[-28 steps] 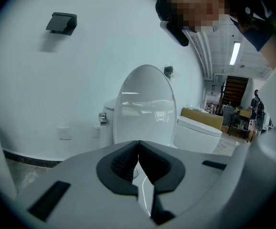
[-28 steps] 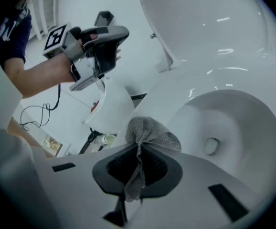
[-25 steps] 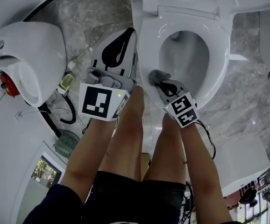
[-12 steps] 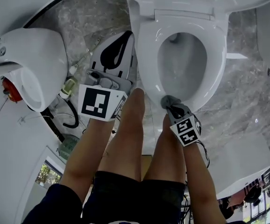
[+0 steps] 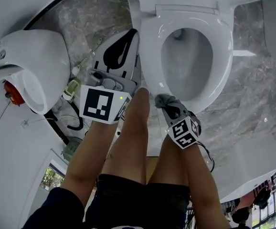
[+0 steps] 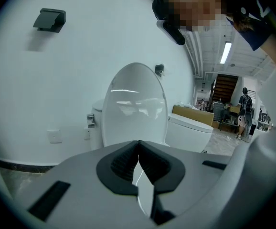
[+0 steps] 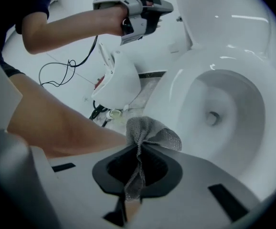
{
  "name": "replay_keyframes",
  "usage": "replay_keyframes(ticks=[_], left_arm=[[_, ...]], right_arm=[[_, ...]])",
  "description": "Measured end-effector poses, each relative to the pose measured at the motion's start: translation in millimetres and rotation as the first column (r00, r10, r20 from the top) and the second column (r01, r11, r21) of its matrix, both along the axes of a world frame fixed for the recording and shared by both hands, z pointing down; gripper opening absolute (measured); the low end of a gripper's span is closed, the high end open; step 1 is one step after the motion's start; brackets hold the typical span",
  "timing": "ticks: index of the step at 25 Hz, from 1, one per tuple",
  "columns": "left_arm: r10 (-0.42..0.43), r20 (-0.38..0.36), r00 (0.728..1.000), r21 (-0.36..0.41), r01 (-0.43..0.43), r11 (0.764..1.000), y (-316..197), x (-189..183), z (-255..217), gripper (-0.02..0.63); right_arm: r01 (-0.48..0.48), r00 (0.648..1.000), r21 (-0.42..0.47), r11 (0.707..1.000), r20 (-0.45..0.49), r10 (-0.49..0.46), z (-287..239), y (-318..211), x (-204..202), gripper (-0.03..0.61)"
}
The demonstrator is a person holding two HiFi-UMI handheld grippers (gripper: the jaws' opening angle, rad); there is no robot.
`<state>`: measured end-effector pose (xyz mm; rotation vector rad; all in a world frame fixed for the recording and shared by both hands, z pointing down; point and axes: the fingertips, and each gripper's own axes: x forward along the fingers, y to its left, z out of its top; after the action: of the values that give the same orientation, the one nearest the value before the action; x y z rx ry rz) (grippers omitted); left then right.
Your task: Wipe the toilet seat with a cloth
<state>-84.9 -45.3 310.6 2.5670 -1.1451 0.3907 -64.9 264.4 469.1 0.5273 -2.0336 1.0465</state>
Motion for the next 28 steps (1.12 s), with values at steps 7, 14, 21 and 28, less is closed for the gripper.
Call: replay_keyframes(ticks=[7,14,21,28], left_arm=[[0.004,0.001,1.0,-0.003,-0.004,1.0,-0.5,2.0,6.9,0.02],[0.012,-0.006,1.0,0.0,-0.012,1.0,0.0,11.3,6.7,0.02],[0.032,0.001,0.999,-0.001,-0.032,0.999,3.9,20.7,6.7,0.02],[0.031,0.004,0.999,-0.002,-0.031,1.0,5.0,22.5,6.4,0.02]], right_arm=[[-0.227,0.947,-0.022,0.974,-0.238,0.215,8.0,29.5,121.5,0.035],[-0.179,0.982,0.0,0.984,-0.053,0.179,5.6,-0.9,16.4,0.035],[-0.02,1.0,0.061,0.998,0.016,0.019,-0.7,-5.8,-27.2,0.034],[-0.049,0.99,-0.001,0.999,-0.129,0.049,3.3,54.0,82.0,0.034]])
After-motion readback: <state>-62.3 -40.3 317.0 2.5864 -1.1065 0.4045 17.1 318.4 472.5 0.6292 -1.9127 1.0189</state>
